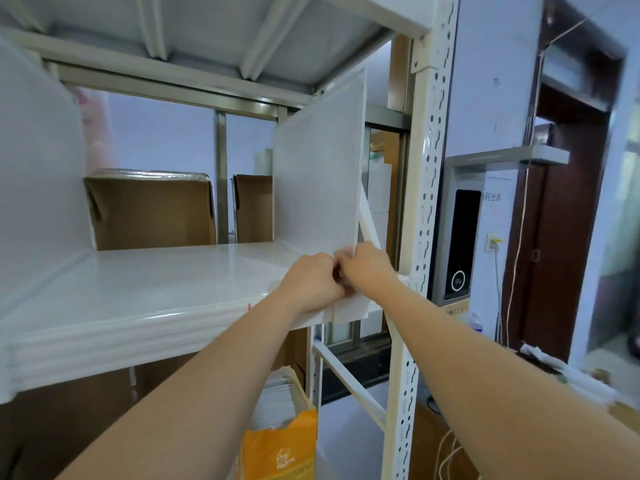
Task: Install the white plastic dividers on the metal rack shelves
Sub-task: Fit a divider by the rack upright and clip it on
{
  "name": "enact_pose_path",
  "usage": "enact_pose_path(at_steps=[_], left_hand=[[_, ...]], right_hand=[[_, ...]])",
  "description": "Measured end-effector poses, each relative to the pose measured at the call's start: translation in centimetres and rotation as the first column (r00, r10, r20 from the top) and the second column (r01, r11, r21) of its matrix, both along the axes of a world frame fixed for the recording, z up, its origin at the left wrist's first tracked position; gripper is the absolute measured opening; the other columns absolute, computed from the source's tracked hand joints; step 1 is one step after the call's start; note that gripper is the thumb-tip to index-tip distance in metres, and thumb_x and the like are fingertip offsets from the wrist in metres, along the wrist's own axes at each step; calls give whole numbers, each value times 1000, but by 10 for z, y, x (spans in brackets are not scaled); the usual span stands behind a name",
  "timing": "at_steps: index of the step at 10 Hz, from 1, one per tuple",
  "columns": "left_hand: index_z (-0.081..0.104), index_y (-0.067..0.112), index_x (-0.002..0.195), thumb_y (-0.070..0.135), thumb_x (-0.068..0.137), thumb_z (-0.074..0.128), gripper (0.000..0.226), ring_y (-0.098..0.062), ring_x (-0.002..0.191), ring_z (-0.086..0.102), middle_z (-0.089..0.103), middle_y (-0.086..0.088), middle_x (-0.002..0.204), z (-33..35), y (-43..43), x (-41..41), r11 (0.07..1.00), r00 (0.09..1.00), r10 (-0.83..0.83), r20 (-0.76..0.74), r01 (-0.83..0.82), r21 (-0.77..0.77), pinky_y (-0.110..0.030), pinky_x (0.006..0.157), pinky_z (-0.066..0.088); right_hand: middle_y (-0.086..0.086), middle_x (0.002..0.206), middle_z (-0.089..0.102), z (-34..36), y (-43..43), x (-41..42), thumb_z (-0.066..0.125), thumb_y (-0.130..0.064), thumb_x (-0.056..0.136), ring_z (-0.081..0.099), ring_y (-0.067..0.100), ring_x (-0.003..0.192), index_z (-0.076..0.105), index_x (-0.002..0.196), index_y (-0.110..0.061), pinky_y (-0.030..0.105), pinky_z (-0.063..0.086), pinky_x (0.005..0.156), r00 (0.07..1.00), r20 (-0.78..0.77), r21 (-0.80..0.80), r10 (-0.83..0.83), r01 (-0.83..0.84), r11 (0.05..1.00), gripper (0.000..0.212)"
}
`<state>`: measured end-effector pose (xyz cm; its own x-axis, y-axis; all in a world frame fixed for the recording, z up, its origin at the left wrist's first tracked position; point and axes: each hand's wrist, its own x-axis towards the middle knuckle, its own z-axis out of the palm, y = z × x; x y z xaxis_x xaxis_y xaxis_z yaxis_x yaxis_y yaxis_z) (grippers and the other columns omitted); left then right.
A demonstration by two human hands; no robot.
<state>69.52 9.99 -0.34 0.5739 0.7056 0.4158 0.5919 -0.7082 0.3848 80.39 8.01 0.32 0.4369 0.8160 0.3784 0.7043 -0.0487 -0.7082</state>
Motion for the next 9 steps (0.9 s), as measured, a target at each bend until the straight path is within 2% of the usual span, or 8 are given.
enact_pose_path(at_steps=[1, 3, 4, 5, 6, 7, 8, 9], left_hand=[[66, 11, 92, 27, 83, 65, 19, -10, 62, 51, 63, -2, 78, 0, 1, 1, 1000, 1000, 21, 0, -21, 2, -18, 50, 32], [68, 10, 91, 30, 79, 68, 23, -18, 68, 58, 68, -7, 81, -1, 3, 3, 998, 998, 61, 31, -60, -38, -22, 50, 37], [68, 11, 94, 28, 79, 68, 22, -18, 72, 59, 68, -7, 84, -1, 2, 5, 997, 997, 63, 48, -61, -54, -21, 51, 37], [69, 10, 97, 26, 78, 69, 25, -20, 76, 61, 69, -8, 88, 2, 3, 6, 994, 996, 76, 49, -71, -84, -22, 53, 41], [62, 8, 114, 25, 78, 69, 40, -26, 97, 62, 68, -10, 107, 3, 2, 6, 993, 995, 87, 53, -83, -81, -31, 74, 49], [42, 4, 133, 26, 82, 67, 61, -29, 114, 54, 57, -13, 127, 4, -1, 5, 994, 994, 105, 19, -104, -43, -35, 89, 45], [40, 4, 132, 28, 84, 65, 59, -28, 111, 55, 56, -14, 125, 6, -3, 6, 994, 994, 95, -52, -97, -47, -35, 86, 46], [46, 5, 128, 26, 86, 62, 49, -27, 105, 55, 58, -14, 122, 8, -4, 7, 994, 994, 79, -76, -84, -72, -32, 81, 44]], right_hand=[[17, 98, 63, -4, 3, 1, 43, -23, 96, 62, 30, 90, 55, 106, 1, 36, 51, 79, 998, 55, -60, -21, 24, 998, 28], [1, 67, 42, 2, 0, -1, 43, -13, 93, 48, 19, 67, 50, 92, -6, 26, 40, 58, 991, 129, -109, -22, 37, 993, 10], [4, 78, 48, 5, -2, -3, 44, -10, 91, 49, 21, 76, 60, 97, -2, 27, 41, 66, 984, 180, -161, 7, 22, 987, 19], [5, 75, 46, 9, -3, -3, 44, -8, 91, 47, 17, 62, 56, 85, -3, 23, 39, 53, 976, 218, -196, -15, 58, 979, 14], [2, 71, 37, 8, -8, -7, 42, -8, 92, 45, 16, 63, 61, 105, -5, 22, 37, 55, 969, 246, -182, -14, 61, 981, 23], [1, 70, 35, 12, -13, -10, 41, -8, 92, 42, 15, 62, 60, 97, -10, 21, 37, 54, 969, 247, -187, 12, 36, 982, 20], [5, 77, 45, 11, -9, -7, 42, -10, 91, 46, 16, 65, 58, 94, -8, 22, 42, 58, 978, 207, -198, 7, 35, 980, 16], [13, 95, 53, 5, 1, 0, 45, -14, 88, 49, 25, 86, 60, 108, -3, 37, 47, 82, 999, 45, -89, 22, -18, 996, 27]])
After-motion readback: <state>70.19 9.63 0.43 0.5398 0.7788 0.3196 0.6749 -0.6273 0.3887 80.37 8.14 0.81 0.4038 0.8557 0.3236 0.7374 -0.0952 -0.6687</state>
